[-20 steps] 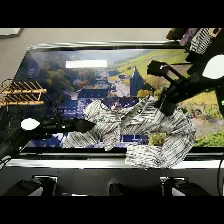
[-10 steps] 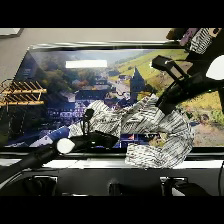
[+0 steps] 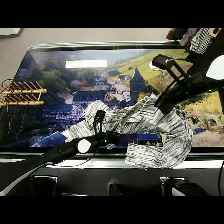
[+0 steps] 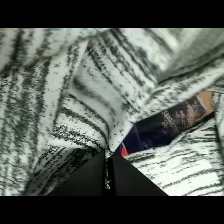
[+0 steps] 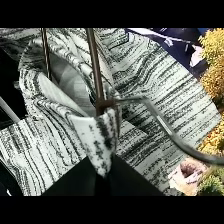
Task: Fold the clothes and pants, and hang the long-sleeved shirts on hangers.
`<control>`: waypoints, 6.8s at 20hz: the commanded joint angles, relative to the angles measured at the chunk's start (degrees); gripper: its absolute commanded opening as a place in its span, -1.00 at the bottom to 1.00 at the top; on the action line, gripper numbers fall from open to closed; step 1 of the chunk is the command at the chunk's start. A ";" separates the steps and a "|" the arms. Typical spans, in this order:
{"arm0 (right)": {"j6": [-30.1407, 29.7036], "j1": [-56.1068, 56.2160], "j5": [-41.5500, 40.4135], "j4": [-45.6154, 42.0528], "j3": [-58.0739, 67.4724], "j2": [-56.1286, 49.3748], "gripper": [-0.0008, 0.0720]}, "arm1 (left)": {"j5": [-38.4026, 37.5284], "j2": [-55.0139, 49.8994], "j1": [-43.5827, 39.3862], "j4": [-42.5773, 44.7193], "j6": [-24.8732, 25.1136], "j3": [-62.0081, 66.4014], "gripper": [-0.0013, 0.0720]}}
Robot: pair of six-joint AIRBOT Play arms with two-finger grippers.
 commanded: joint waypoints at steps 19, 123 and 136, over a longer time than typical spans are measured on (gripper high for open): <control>13.97 11.89 3.58 -6.93 0.04 2.32 -0.91 | -36.76 3.34 32.94 -0.02 3.19 16.61 -0.91; -29.33 -15.37 -8.72 14.58 -8.92 0.92 0.58 | -54.07 19.32 35.04 3.56 57.40 11.61 -0.91; -30.10 -4.50 -8.15 18.01 -9.84 -15.17 -0.38 | -54.10 19.30 35.04 3.56 57.37 11.61 -0.91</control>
